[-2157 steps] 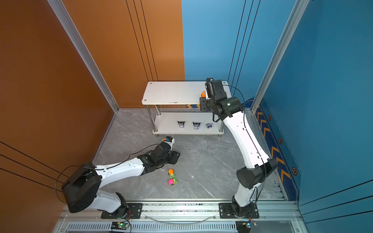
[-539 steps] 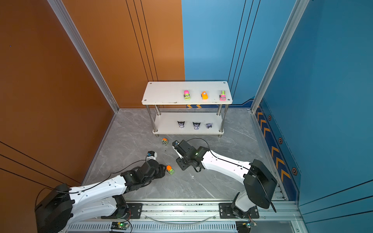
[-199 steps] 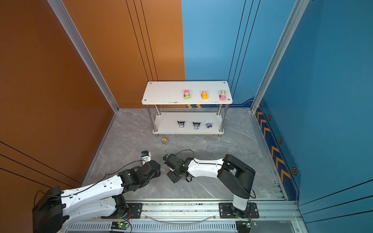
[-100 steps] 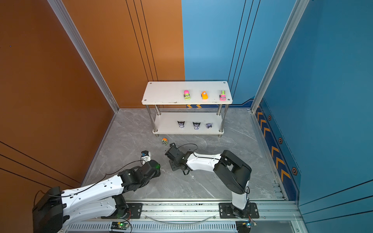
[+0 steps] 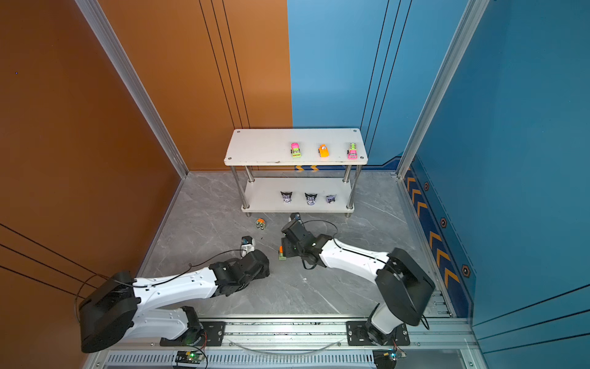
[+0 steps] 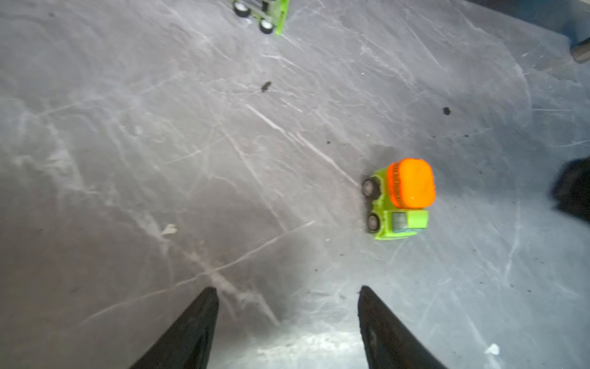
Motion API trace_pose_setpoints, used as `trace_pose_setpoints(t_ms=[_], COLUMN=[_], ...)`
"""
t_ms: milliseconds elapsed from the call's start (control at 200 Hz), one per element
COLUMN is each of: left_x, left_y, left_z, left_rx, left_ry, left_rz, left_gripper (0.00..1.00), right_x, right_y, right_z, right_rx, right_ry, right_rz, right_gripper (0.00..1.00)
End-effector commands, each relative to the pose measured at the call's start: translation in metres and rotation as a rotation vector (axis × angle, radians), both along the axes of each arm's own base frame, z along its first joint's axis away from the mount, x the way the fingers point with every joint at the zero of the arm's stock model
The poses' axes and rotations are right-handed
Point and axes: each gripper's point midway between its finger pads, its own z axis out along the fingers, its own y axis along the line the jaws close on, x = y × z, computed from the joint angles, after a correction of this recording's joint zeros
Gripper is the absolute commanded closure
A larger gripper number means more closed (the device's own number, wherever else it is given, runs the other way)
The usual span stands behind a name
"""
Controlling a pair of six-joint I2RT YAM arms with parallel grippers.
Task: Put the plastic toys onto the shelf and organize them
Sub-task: 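Open the right gripper releasing the car while the left gripper lowers onto it, then close the left gripper on the orange-and-green car while the right gripper withdraws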
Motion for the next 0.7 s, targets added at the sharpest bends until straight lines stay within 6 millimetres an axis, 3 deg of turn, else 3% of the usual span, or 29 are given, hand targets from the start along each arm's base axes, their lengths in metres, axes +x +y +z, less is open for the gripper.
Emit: trace_pose_setpoints(t_ms=[0,115,260,375,485,606,696], left_x=[0.013,0.022,0.032,0.037,0.042,0.044,0.044], left_y=[-0.038,-0.056,-0.071,-0.077,-0.082,-0.082,-0.08], left_z=[0.014,0.01,0.002,-0.008,-0.013,-0.019,-0.023], left_rx=[-0.046,-0.031,-0.023,-0.015,-0.011,0.018,0.031], left_ry=[-0.033,-0.018,0.012,0.036,0.05,0.066,0.076], left_rz=[-0.083,-0.111,-0.114,-0.109,-0.107,-0.102,-0.094], left_gripper=[0.27,0.27,0.27,0.29,0.38,0.58,0.64], right_x=[-0.001,0.002,0.0,-0.002,-0.003,-0.002,-0.003], right_y=[-0.042,-0.082,-0.107,-0.114,-0.116,-0.116,-0.118], right_z=[-0.002,0.003,0.006,0.007,0.006,0.002,0.0], right_rx=[-0.035,-0.032,-0.013,0.005,0.007,0.011,0.014], right_ry=[0.013,0.003,-0.01,-0.014,-0.008,0.002,0.005], right_rz=[-0.081,-0.162,-0.208,-0.219,-0.215,-0.211,-0.213], right_gripper=[0.33,0.33,0.33,0.33,0.33,0.33,0.34])
